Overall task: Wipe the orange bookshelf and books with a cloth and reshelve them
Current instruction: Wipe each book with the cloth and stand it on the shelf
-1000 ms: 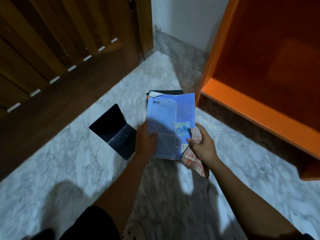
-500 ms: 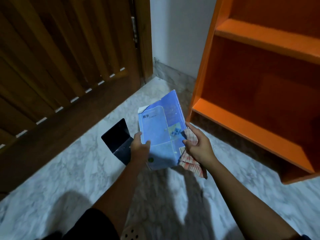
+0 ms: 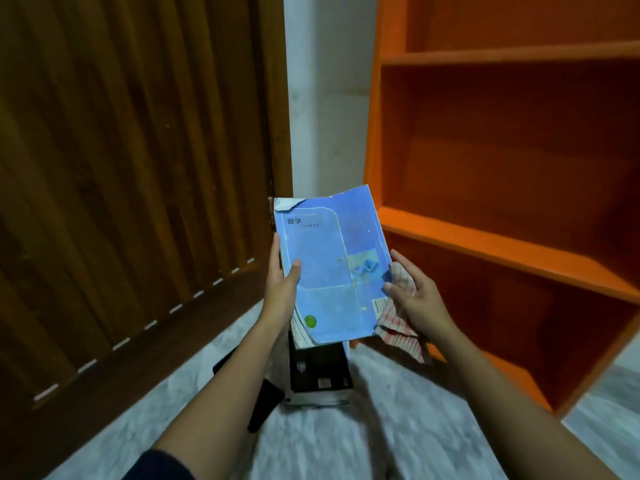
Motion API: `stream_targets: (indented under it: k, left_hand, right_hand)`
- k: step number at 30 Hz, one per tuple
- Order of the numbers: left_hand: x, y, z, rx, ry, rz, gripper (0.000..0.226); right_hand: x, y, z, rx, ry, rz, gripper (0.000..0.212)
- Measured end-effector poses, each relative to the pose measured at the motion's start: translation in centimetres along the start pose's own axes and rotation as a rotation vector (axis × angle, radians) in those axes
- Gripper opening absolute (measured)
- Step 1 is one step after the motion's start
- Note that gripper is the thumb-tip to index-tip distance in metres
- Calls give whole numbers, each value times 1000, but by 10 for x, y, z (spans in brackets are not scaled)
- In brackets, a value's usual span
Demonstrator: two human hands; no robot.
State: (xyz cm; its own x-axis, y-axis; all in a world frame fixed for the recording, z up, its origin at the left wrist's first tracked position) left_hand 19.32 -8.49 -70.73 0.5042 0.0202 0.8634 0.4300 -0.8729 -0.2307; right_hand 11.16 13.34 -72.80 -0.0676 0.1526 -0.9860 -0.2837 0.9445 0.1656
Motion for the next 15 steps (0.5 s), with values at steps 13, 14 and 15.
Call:
stream_targets:
  k: [13, 14, 15]
  left_hand:
    - [11, -71, -30, -105, -109, 9, 50]
    - [8, -78, -32, -131, -101, 5, 49]
    - [4, -85, -34, -153, -98, -1, 49]
  right_hand:
    - [-57, 19, -46, 314, 125, 117, 60]
    - [-59, 12, -51, 285, 116, 115, 60]
    - [-59, 6, -58, 259, 113, 101, 60]
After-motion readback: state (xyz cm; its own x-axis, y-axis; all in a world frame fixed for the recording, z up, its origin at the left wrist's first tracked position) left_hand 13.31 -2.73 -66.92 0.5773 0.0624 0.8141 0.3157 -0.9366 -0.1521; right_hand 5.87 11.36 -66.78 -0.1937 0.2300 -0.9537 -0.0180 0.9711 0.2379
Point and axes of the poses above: each hand's wrist, its own z-axis away from the middle knuckle, its own y-axis out of the back of the hand, x = y × z, the point moved 4 cm from there along -z, towards the middle knuckle, and after that the axes turned 15 degrees about -y, right-handed, at the moved point
